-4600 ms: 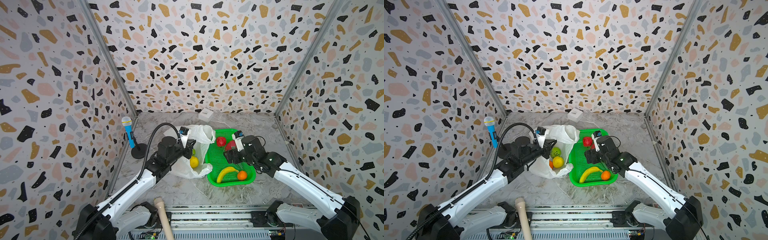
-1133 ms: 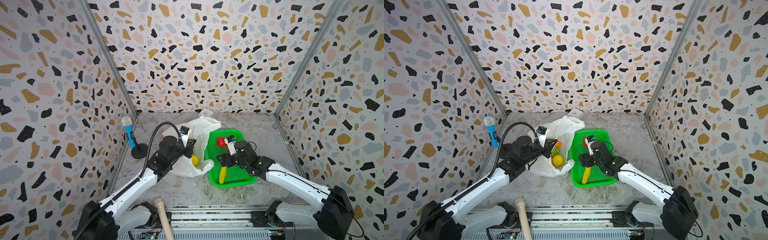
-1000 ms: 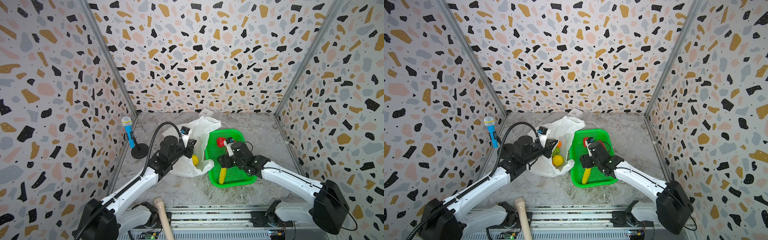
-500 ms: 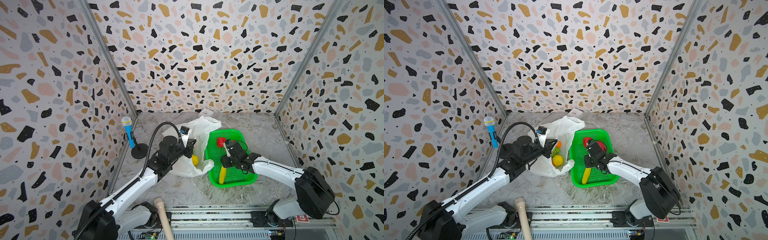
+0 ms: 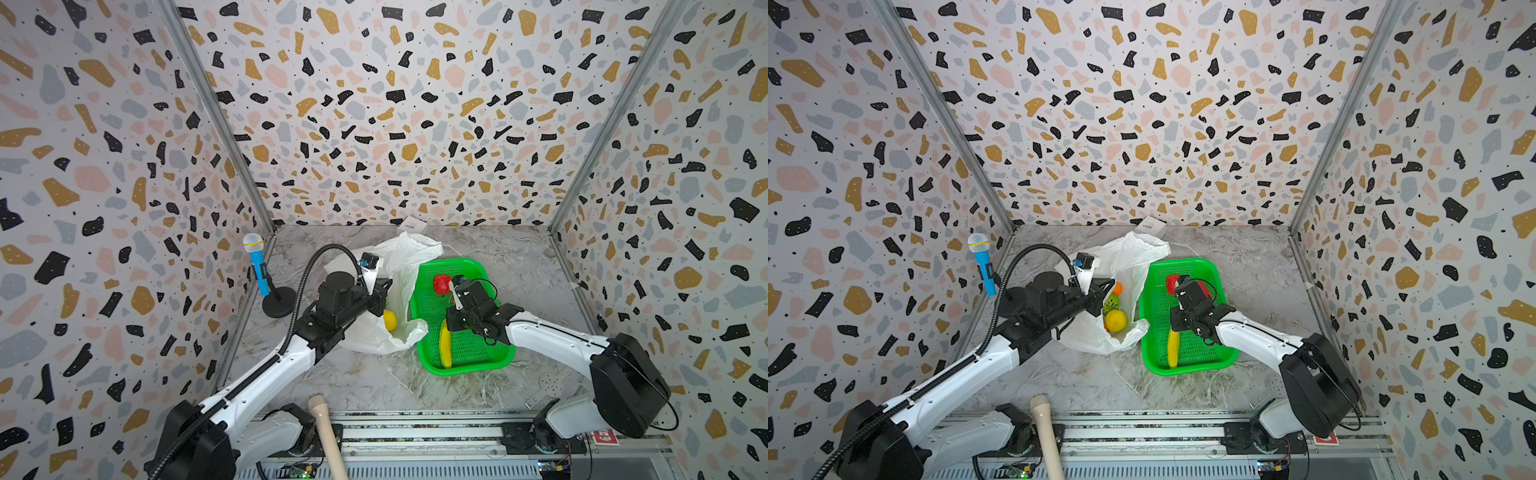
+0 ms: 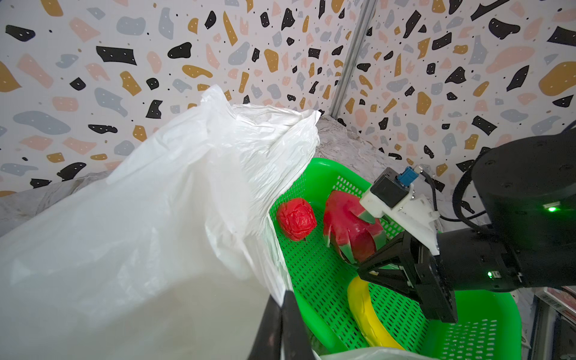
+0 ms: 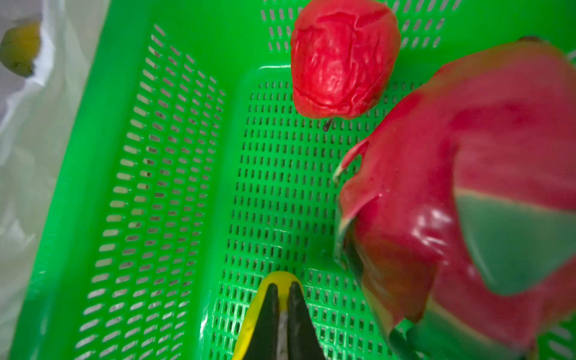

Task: Place the fruits into the plastic bag
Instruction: 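Lower the right gripper onto the yellow banana and close on it, then lift the yellow banana with the right gripper and move it into the bag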

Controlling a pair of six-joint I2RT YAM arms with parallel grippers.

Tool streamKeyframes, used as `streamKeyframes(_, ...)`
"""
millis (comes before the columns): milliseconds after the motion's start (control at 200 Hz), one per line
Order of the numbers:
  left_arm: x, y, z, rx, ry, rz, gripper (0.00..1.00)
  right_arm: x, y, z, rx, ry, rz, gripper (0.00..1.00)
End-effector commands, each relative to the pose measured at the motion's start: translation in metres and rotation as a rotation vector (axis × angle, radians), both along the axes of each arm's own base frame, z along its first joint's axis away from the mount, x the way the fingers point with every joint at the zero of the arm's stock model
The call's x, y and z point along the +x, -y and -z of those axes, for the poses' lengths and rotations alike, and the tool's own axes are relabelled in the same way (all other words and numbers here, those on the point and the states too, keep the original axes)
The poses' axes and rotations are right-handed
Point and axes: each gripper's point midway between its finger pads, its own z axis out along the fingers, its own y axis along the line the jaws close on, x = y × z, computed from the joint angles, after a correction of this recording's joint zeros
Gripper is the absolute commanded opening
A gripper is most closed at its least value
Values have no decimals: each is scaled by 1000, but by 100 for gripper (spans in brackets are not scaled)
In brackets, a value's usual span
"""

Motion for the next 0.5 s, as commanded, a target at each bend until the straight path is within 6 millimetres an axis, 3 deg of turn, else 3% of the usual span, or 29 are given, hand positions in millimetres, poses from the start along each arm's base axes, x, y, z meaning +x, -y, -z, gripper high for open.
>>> streamKeyframes(0,2,-1,-22,-23,52,-5,0,13,-4,-53,61,114,-1,0)
streamKeyframes(315,0,1,-19,-30,40,6,0,33,-36,-168,286,369,-100,0)
streamKeyframes(400,-1,1,-19,-35,39,8,0,40,-49,-184,339,401,-123,0)
streamKeyframes(496,-2,1,-20,-41,40,8,0,52,-66,-185,385,380,-141,0)
